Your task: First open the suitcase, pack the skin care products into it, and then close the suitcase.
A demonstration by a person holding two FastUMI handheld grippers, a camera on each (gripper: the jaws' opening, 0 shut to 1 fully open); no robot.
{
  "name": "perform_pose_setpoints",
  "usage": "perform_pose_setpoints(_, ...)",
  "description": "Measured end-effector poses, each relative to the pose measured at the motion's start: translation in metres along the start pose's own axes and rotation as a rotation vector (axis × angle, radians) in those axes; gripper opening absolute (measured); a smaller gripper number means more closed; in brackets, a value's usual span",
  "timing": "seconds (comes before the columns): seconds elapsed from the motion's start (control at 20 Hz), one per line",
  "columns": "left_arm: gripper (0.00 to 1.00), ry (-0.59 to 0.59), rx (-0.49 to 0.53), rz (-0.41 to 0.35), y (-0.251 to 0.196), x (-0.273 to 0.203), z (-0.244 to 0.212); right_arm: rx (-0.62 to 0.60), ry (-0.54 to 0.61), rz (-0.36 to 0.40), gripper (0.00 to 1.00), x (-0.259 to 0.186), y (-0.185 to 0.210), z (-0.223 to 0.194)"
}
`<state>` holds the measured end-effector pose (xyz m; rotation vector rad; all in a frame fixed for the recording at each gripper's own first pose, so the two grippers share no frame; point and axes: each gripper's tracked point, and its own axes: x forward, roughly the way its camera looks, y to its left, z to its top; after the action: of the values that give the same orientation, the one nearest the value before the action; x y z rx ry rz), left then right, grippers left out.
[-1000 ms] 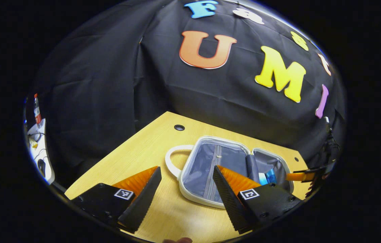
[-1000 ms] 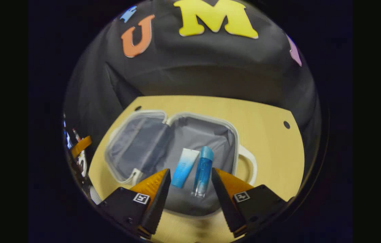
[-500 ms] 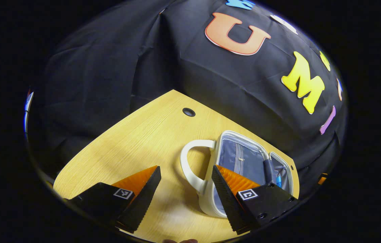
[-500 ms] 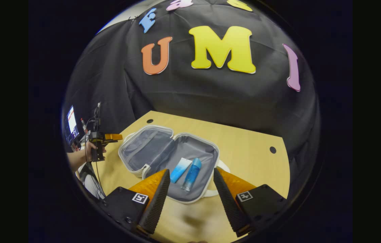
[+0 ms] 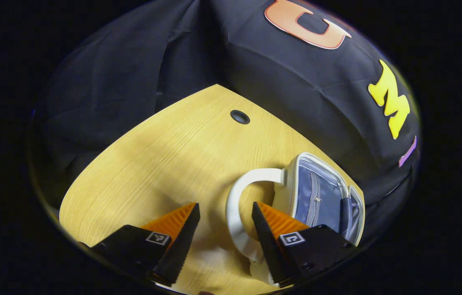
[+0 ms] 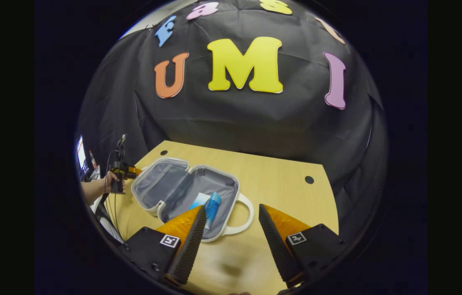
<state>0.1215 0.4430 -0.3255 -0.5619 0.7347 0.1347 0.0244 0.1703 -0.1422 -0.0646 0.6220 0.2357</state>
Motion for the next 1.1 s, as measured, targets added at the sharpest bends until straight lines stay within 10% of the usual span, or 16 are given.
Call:
perform_pose_setpoints(0.05, 0.82, 0.013, 0.002, -0.003, -0.003, 0.002, -0.001, 0.002, 0.001, 0.002, 0.76, 0.0, 0.0, -0.001)
perform_pose_setpoints(0.15, 0.43, 0.027, 0.026, 0.015, -0.005, 0.008, -0.002, 0.003, 0.001, 0.006, 0.77, -0.001, 0.001, -0.001)
perform_pose_setpoints(0.35, 0.23, 0.003, 0.022, 0.067, -0.003, 0.005, 0.007, 0.013, -0.004, 0.014, 0.8, -0.004, -0.004, -0.002)
perform_pose_setpoints(0.7, 0.1, -0.177, 0.081, 0.109, -0.047, -0.059, 0.062, 0.011, -0.096, -0.003, 0.81, -0.028, -0.021, 0.013)
perform_pose_setpoints(1.1, 0.07, -0.395, 0.362, -0.054, -0.251, -0.162, 0.092, 0.065, -0.249, -0.041, 0.81, -0.076, -0.059, 0.037)
